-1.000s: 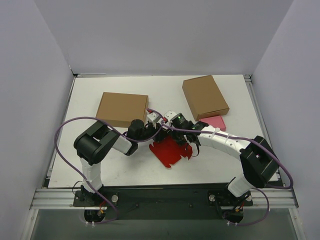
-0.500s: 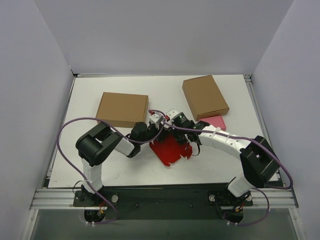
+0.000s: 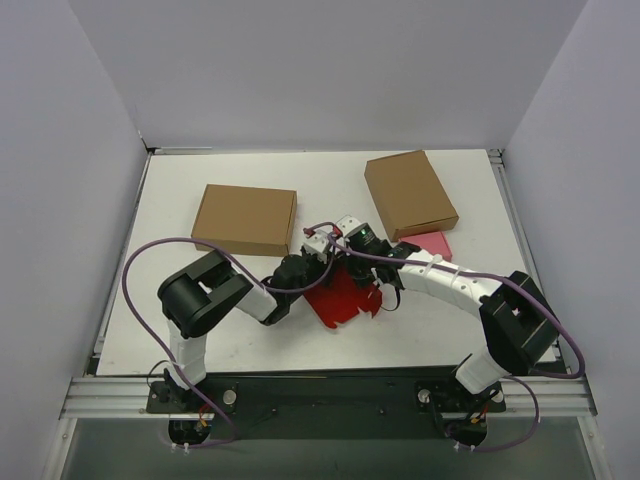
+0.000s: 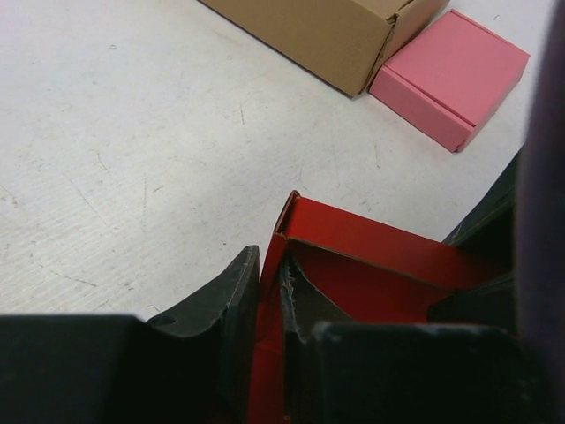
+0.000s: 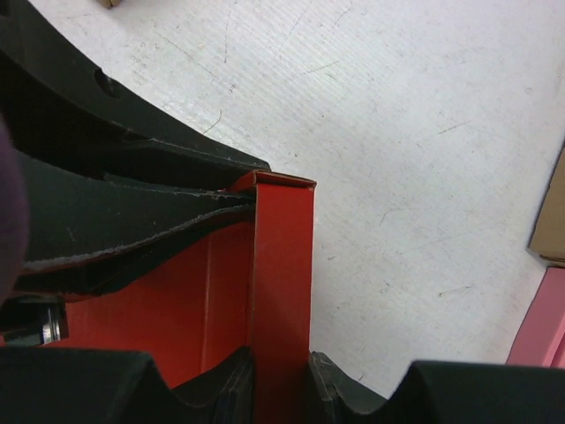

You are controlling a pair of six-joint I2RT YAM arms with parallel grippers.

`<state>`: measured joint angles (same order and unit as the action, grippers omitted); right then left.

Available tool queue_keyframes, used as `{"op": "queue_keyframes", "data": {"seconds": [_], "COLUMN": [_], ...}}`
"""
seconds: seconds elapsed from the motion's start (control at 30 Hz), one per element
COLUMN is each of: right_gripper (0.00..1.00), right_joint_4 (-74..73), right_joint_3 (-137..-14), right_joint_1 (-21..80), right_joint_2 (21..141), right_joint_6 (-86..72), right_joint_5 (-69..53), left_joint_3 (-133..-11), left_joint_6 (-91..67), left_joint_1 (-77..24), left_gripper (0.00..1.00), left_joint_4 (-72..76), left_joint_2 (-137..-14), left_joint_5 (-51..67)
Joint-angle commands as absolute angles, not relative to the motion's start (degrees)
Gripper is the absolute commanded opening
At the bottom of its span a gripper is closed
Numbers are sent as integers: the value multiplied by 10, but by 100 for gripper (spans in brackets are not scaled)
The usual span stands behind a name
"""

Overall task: Fold the paper box
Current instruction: Fold the paper box at the center of the board.

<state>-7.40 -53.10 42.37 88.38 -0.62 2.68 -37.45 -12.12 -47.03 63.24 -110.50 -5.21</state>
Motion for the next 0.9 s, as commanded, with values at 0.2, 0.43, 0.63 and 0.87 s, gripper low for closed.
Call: {"op": "queue_keyframes", "data": {"seconds": [0.2, 0.43, 0.63, 0.87], "right_gripper": [6, 6, 6, 6], "right_joint_4": [-84, -91, -94, -113], "right_joint_3": [-512, -515, -515, -523], "right_joint_1": [425, 411, 407, 403], "right_joint_2": [880, 877, 876, 880], "right_joint_6": [-15, -9, -8, -5], "right_joint_5": [-100, -139, -158, -185], "left_joint_3": [-393, -394, -399, -389], "left_joint_6": [-4, 31, 63, 106], "left_joint_1": [-506, -515, -524, -525], "left_gripper": [5, 5, 5, 5], "left_joint_4": [565, 565, 575, 599], "left_joint_2": [-1113, -1116, -1125, -1130], "left_joint_5": [-178, -211, -236, -225]}}
